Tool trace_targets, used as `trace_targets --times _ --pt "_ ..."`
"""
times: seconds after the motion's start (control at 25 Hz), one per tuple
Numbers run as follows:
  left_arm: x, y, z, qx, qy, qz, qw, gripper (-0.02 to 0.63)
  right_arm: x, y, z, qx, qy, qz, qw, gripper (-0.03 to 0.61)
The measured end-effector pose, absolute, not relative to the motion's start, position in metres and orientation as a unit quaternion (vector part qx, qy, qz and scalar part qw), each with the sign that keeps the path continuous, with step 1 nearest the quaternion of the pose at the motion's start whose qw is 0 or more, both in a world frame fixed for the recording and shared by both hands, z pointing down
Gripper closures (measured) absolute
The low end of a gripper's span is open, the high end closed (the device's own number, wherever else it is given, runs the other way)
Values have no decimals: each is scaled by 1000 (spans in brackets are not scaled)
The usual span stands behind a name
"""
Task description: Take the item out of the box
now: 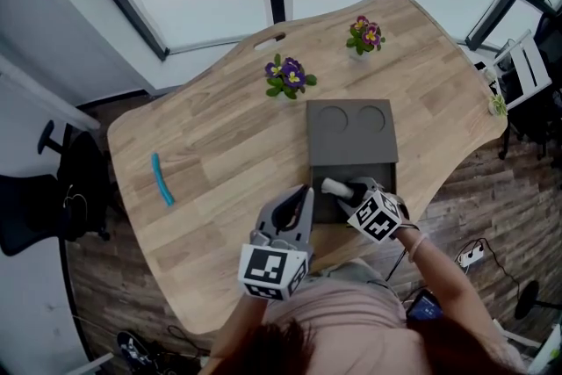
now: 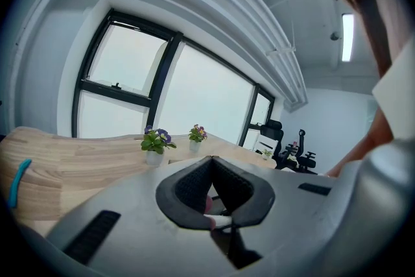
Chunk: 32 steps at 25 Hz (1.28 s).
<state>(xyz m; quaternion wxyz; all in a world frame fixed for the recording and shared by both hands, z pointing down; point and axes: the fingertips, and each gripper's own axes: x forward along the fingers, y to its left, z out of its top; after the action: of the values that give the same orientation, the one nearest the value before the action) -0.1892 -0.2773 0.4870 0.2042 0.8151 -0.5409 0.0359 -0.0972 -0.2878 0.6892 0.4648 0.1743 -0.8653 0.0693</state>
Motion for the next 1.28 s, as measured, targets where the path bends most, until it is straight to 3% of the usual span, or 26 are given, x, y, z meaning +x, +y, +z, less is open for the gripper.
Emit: trace_targets --times 0.56,1.28 --pt "-191 -276 487 814 -544 39 199 614 -98 -290 691 169 -867 74 463 447" --pt "-165 -259 473 821 -540 38 181 614 -76 -292 640 243 -888 85 382 449"
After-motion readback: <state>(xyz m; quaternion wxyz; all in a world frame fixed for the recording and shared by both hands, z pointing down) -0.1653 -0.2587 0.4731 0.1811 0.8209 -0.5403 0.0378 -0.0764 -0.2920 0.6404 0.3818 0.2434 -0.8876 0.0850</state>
